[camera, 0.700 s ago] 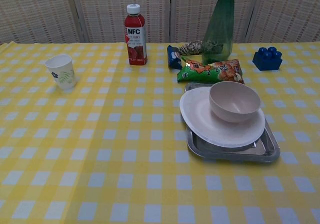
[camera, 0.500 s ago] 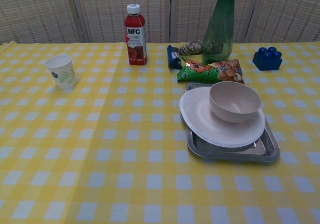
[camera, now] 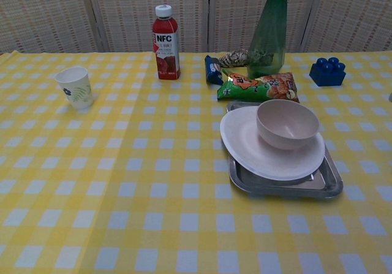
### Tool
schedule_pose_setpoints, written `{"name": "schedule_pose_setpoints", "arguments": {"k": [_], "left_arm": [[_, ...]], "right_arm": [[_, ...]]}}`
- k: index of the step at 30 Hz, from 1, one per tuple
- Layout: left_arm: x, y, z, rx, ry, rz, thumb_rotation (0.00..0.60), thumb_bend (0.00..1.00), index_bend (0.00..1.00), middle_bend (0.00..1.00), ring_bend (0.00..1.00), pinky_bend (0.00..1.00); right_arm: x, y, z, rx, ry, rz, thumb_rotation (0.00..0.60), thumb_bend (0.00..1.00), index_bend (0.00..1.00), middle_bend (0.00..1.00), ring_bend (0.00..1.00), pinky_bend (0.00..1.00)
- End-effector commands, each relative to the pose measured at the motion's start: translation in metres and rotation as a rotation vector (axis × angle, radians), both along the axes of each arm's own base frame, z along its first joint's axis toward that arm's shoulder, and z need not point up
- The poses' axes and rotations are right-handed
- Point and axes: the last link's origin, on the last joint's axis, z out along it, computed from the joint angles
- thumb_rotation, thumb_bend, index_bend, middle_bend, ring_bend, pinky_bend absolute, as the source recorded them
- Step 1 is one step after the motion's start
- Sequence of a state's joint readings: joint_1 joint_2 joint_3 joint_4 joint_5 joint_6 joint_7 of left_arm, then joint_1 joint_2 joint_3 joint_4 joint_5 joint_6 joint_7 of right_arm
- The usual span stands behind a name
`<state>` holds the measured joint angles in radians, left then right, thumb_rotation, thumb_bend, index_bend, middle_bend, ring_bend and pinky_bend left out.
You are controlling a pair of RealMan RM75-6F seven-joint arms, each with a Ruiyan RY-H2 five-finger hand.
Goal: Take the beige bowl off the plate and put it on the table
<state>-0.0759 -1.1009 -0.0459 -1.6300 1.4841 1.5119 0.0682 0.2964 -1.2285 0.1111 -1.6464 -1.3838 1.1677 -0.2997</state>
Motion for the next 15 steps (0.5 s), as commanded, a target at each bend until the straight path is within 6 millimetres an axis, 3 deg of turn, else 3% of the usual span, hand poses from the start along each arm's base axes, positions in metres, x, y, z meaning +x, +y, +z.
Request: {"name": "schedule_pose_setpoints", "arguments": {"k": [1, 9, 15], "left_arm": [[-0.001, 0.0, 0.002, 0.003, -0.001, 0.004, 0.6, 0.02, 0.44, 0.52, 0.34, 0.4], [-0.001, -0.002, 0.008, 0.02, -0.017, 0.001, 0.6, 0.02, 0.44, 0.52, 0.34, 0.4], [-0.001, -0.003, 0.012, 0.027, -0.025, -0.002, 0.6, 0.02, 0.44, 0.52, 0.34, 0.4]], "right_arm": [[0.022, -0.016, -0.023, 0.041, -0.011, 0.022, 0.6, 0.23, 0.36, 1.0, 1.0, 1.0], [0.048, -0.032, -0.061, 0.115, 0.029, 0.064, 0.6, 0.25, 0.37, 1.0, 1.0, 1.0], [0.056, -0.035, -0.079, 0.157, 0.064, 0.075, 0.6, 0.26, 0.39, 1.0, 1.0, 1.0]]}}
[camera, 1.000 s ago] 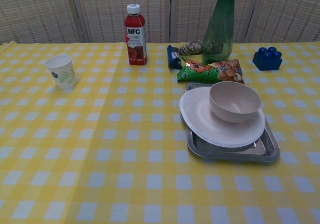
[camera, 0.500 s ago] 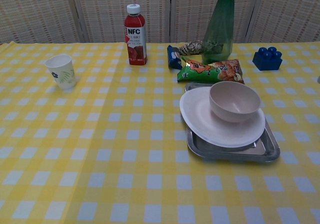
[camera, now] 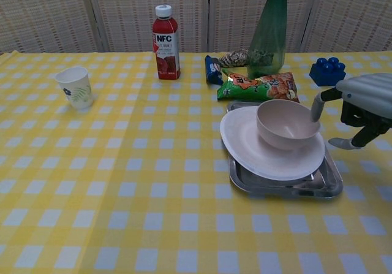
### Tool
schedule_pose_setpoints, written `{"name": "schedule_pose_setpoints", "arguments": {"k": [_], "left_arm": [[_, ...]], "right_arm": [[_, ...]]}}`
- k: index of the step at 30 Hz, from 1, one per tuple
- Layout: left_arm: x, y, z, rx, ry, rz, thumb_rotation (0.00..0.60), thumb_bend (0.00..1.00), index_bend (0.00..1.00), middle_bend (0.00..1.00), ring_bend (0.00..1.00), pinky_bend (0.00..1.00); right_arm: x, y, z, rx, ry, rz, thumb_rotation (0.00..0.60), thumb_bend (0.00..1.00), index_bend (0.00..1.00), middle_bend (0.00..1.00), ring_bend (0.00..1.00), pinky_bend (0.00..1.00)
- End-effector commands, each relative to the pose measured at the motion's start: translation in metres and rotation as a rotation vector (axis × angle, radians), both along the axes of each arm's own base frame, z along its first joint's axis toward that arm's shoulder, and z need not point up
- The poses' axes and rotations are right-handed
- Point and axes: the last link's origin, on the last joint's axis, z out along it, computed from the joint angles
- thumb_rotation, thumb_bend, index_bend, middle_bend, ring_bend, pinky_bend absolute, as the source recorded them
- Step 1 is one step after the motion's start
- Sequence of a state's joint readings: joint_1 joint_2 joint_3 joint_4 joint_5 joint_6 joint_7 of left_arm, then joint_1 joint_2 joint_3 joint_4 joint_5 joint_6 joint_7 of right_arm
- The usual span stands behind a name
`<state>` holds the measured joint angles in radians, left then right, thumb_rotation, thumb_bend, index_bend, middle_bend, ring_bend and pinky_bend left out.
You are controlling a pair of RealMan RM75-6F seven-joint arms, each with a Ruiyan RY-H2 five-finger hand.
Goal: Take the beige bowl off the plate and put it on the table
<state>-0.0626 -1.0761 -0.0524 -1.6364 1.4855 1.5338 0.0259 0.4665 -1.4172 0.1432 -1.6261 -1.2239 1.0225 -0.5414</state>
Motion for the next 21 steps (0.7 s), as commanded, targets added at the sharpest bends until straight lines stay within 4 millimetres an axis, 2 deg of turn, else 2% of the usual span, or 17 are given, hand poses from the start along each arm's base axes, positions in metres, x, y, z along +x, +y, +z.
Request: {"name": "schedule_pose_setpoints", "arguments": {"k": [1, 6, 14, 18, 21], "left_arm": [[0.0, -0.001, 0.001, 0.001, -0.002, -0.001, 0.6, 0.02, 0.44, 0.52, 0.34, 0.4], [0.001, -0.002, 0.002, 0.004, -0.005, -0.005, 0.6, 0.02, 0.44, 0.52, 0.34, 0.4], [0.001, -0.002, 0.004, 0.005, -0.007, -0.006, 0.6, 0.02, 0.44, 0.52, 0.34, 0.4], [0.0, -0.002, 0.004, 0.002, -0.008, -0.002, 0.6, 0.02, 0.44, 0.52, 0.34, 0.4], [-0.001, -0.002, 0.004, 0.004, -0.009, -0.001, 0.6, 0.02, 0.44, 0.52, 0.34, 0.4]], "right_arm": [[0.003, -0.001, -0.011, 0.026, 0.023, 0.005, 0.6, 0.26, 0.4, 1.0, 1.0, 1.0], [0.007, -0.005, -0.021, 0.051, 0.055, 0.007, 0.6, 0.28, 0.48, 1.0, 1.0, 1.0], [0.017, -0.012, -0.025, 0.043, 0.077, 0.027, 0.6, 0.47, 0.69, 1.0, 1.0, 1.0], [0.028, -0.014, -0.016, 0.02, 0.066, 0.05, 0.6, 0.51, 0.72, 1.0, 1.0, 1.0], [0.045, -0.014, 0.0, -0.014, 0.035, 0.089, 0.6, 0.52, 0.72, 1.0, 1.0, 1.0]]}}
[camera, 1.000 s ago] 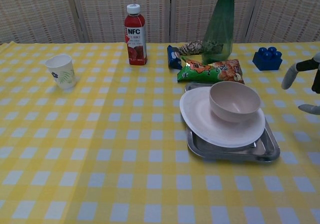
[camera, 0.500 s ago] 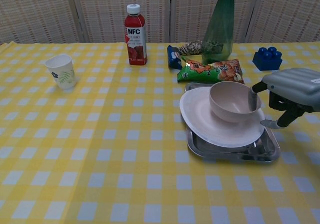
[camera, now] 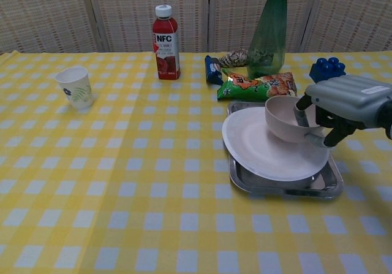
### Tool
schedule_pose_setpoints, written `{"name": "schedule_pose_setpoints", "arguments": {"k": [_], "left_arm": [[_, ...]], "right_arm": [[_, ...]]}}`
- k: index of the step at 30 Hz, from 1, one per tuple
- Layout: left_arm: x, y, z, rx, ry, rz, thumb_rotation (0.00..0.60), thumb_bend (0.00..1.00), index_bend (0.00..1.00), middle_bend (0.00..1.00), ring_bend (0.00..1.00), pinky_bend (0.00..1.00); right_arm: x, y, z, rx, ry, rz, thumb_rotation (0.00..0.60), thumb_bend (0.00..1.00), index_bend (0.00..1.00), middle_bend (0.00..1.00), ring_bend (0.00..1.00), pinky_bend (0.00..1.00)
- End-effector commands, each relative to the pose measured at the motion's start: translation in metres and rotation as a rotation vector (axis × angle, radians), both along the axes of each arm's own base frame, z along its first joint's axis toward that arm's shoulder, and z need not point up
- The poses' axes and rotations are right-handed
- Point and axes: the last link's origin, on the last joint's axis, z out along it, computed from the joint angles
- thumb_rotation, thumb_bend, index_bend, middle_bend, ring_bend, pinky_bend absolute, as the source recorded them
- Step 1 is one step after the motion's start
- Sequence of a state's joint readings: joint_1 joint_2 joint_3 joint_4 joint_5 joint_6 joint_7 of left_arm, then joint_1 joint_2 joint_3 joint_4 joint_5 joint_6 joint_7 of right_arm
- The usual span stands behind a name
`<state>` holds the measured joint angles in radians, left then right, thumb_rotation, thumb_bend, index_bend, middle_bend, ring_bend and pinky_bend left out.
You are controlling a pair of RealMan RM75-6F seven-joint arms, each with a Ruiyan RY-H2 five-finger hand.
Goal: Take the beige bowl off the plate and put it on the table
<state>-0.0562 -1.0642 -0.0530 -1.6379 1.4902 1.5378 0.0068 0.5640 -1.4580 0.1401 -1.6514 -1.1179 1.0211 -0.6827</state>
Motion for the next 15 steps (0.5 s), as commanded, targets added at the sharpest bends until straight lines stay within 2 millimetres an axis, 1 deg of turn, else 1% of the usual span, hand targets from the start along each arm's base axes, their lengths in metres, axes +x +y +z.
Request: {"name": "schedule_pose_setpoints", "arguments": {"k": [1, 3, 5, 8, 11, 12, 15], "left_arm": [[0.0, 0.0, 0.0, 0.002, -0.002, 0.0, 0.6, 0.02, 0.44, 0.52, 0.34, 0.4], [-0.001, 0.0, 0.001, 0.002, -0.002, 0.002, 0.6, 0.02, 0.44, 0.52, 0.34, 0.4], [-0.001, 0.001, 0.001, 0.003, -0.003, 0.003, 0.6, 0.02, 0.44, 0.52, 0.34, 0.4], [-0.002, 0.001, 0.002, 0.006, -0.006, 0.006, 0.6, 0.02, 0.44, 0.52, 0.34, 0.4], [-0.003, 0.002, 0.004, 0.015, -0.005, 0.01, 0.6, 0.02, 0.44, 0.52, 0.34, 0.4], [-0.004, 0.002, 0.005, 0.021, 0.002, 0.011, 0.6, 0.02, 0.44, 0.52, 0.34, 0.4], [-0.004, 0.001, 0.007, 0.032, 0.002, 0.01, 0.6, 0.02, 0.44, 0.52, 0.34, 0.4]], "right_arm": [[0.022, -0.002, 0.019, -0.043, -0.033, 0.055, 0.6, 0.52, 0.72, 1.0, 1.0, 1.0], [0.038, -0.004, 0.027, -0.061, -0.045, 0.093, 0.6, 0.52, 0.72, 1.0, 1.0, 1.0], [0.053, -0.006, 0.031, -0.072, -0.052, 0.128, 0.6, 0.52, 0.72, 1.0, 1.0, 1.0], [0.078, -0.009, 0.029, -0.074, -0.055, 0.189, 0.6, 0.52, 0.72, 1.0, 1.0, 1.0], [0.1, -0.011, 0.014, -0.043, -0.06, 0.242, 0.6, 0.52, 0.72, 1.0, 1.0, 1.0], [0.108, -0.013, 0.006, -0.024, -0.068, 0.258, 0.6, 0.52, 0.72, 1.0, 1.0, 1.0], [0.123, -0.018, -0.019, 0.021, -0.072, 0.294, 0.6, 0.52, 0.72, 1.0, 1.0, 1.0]]}}
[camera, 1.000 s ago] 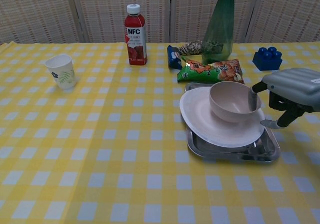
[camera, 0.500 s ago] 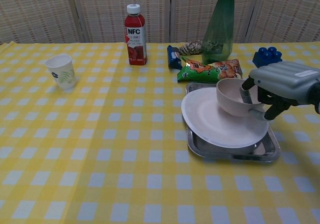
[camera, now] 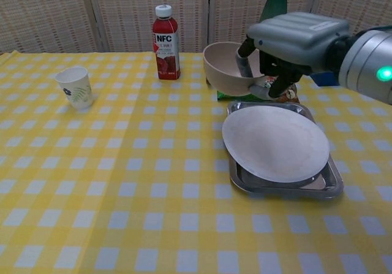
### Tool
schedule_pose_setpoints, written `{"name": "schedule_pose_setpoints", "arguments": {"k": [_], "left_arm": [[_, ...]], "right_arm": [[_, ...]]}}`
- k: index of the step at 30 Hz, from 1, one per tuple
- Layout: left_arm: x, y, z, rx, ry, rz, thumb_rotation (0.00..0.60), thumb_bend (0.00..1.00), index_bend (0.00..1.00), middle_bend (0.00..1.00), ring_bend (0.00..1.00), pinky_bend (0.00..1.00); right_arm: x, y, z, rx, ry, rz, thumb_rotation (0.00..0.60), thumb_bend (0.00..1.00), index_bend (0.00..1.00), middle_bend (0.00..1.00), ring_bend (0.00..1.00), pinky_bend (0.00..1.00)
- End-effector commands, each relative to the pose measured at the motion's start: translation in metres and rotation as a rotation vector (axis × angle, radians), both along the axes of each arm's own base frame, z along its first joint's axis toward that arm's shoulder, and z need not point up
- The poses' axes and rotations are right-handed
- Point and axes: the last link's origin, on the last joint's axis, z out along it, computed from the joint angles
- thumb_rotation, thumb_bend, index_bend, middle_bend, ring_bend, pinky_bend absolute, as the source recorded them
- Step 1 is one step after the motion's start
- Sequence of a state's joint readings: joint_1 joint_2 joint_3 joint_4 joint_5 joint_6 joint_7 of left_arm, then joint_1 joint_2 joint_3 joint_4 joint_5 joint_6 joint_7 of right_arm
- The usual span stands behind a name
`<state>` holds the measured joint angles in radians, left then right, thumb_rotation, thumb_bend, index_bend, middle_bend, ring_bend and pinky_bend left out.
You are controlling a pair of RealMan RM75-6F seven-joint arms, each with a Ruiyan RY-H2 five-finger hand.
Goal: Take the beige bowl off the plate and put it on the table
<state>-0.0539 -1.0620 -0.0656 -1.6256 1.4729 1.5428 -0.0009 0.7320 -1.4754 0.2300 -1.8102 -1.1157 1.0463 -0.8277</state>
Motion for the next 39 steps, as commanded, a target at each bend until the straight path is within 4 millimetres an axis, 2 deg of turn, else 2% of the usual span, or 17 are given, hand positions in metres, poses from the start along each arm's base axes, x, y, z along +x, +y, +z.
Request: {"name": "schedule_pose_setpoints", "arguments": {"k": [1, 6, 11, 13, 14, 16, 18, 20, 23, 26, 28, 30, 31, 37, 39], "left_arm": [[-0.001, -0.001, 0.002, 0.013, -0.003, 0.001, 0.6, 0.02, 0.44, 0.52, 0.34, 0.4], [-0.006, -0.001, 0.009, 0.04, -0.002, 0.02, 0.6, 0.02, 0.44, 0.52, 0.34, 0.4], [-0.008, -0.002, 0.014, 0.054, -0.007, 0.028, 0.6, 0.02, 0.44, 0.52, 0.34, 0.4], [-0.008, -0.002, 0.015, 0.058, -0.011, 0.025, 0.6, 0.02, 0.44, 0.52, 0.34, 0.4], [-0.008, -0.002, 0.015, 0.058, -0.012, 0.024, 0.6, 0.02, 0.44, 0.52, 0.34, 0.4], [-0.008, -0.003, 0.015, 0.055, -0.011, 0.022, 0.6, 0.02, 0.44, 0.52, 0.34, 0.4], [-0.008, -0.003, 0.014, 0.05, -0.011, 0.021, 0.6, 0.02, 0.44, 0.52, 0.34, 0.4], [-0.007, -0.004, 0.014, 0.048, -0.008, 0.019, 0.6, 0.02, 0.44, 0.52, 0.34, 0.4], [-0.006, -0.005, 0.013, 0.045, -0.003, 0.015, 0.6, 0.02, 0.44, 0.52, 0.34, 0.4], [-0.005, -0.006, 0.011, 0.036, 0.001, 0.013, 0.6, 0.02, 0.44, 0.52, 0.34, 0.4], [-0.005, -0.006, 0.009, 0.029, 0.006, 0.01, 0.6, 0.02, 0.44, 0.52, 0.34, 0.4], [-0.004, -0.005, 0.006, 0.018, 0.014, 0.009, 0.6, 0.02, 0.44, 0.52, 0.34, 0.4], [-0.004, -0.005, 0.004, 0.011, 0.017, 0.008, 0.6, 0.02, 0.44, 0.52, 0.34, 0.4], [-0.002, -0.005, -0.007, -0.028, 0.033, 0.004, 0.6, 0.02, 0.44, 0.52, 0.34, 0.4], [-0.001, -0.005, -0.008, -0.03, 0.035, 0.001, 0.6, 0.02, 0.44, 0.52, 0.34, 0.4]], "right_arm": [[0.021, -0.007, -0.033, 0.058, 0.002, 0.047, 0.6, 0.52, 0.72, 1.0, 1.0, 1.0], [0.029, -0.009, -0.066, 0.114, -0.017, 0.059, 0.6, 0.52, 0.72, 1.0, 1.0, 1.0], [0.026, -0.01, -0.086, 0.145, -0.051, 0.058, 0.6, 0.51, 0.72, 1.0, 1.0, 1.0], [0.023, -0.011, -0.09, 0.147, -0.058, 0.062, 0.6, 0.43, 0.63, 1.0, 1.0, 1.0], [0.022, -0.011, -0.09, 0.146, -0.06, 0.065, 0.6, 0.35, 0.54, 1.0, 1.0, 1.0], [0.02, -0.011, -0.086, 0.14, -0.068, 0.068, 0.6, 0.13, 0.31, 1.0, 1.0, 1.0], [0.018, -0.012, -0.076, 0.121, -0.079, 0.069, 0.6, 0.02, 0.17, 0.99, 1.0, 1.0], [0.015, -0.011, -0.065, 0.099, -0.088, 0.07, 0.6, 0.0, 0.08, 0.96, 1.0, 1.0], [0.007, -0.004, -0.04, 0.062, -0.095, 0.067, 0.6, 0.0, 0.0, 0.84, 0.97, 1.0], [-0.007, 0.008, -0.009, -0.006, -0.075, 0.062, 0.6, 0.0, 0.02, 0.73, 0.88, 1.0], [-0.023, 0.02, 0.015, -0.055, -0.044, 0.042, 0.6, 0.0, 0.19, 0.67, 0.79, 0.99], [-0.041, 0.03, 0.038, -0.096, -0.029, -0.001, 0.6, 0.0, 0.42, 0.62, 0.71, 0.95], [-0.048, 0.035, 0.046, -0.112, -0.028, -0.019, 0.6, 0.0, 0.47, 0.61, 0.69, 0.93], [-0.102, 0.066, 0.088, -0.194, -0.028, -0.127, 0.6, 0.0, 0.49, 0.53, 0.58, 0.66], [-0.12, 0.076, 0.099, -0.219, -0.031, -0.169, 0.6, 0.0, 0.49, 0.52, 0.56, 0.6]]}}
